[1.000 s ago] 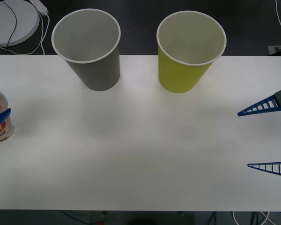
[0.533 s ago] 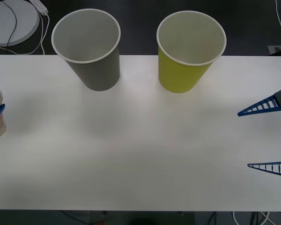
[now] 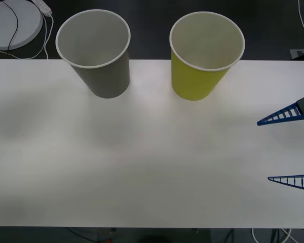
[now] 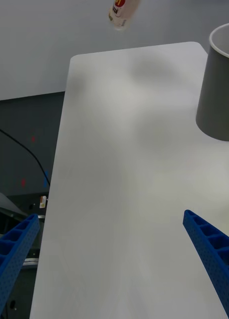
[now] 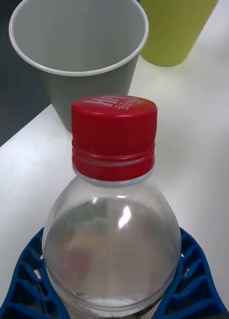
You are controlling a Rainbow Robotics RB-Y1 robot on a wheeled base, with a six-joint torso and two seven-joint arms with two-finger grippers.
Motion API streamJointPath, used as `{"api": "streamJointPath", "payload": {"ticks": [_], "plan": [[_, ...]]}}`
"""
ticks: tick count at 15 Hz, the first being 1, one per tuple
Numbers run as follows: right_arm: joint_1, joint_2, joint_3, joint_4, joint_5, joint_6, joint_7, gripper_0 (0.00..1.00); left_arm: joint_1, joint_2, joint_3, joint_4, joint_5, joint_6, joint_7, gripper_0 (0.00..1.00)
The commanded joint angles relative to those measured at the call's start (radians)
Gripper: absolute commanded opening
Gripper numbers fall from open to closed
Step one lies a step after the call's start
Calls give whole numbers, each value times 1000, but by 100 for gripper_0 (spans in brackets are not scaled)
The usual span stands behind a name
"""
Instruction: Put the can into the green bin and the plastic bottle into the gray bin
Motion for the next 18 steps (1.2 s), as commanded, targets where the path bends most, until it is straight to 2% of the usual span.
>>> {"api": "streamJointPath", "payload": {"ticks": [1,7,10,14,18], "plan": [[0,0,0,0,0,0,0,100,-69,37,-13,60,-2,-74,17,0],[0,0,0,0,0,0,0,100,-184,108,-97,114,-12,-105,54,0],[0,0,0,0,0,0,0,100,-239,117,-97,125,-58,-154,83,0],[0,0,0,0,0,0,0,100,-265,159,-106,128,-67,-160,115,0],[0,0,0,0,0,0,0,100,-383,179,-210,144,-92,-160,147,0]]}}
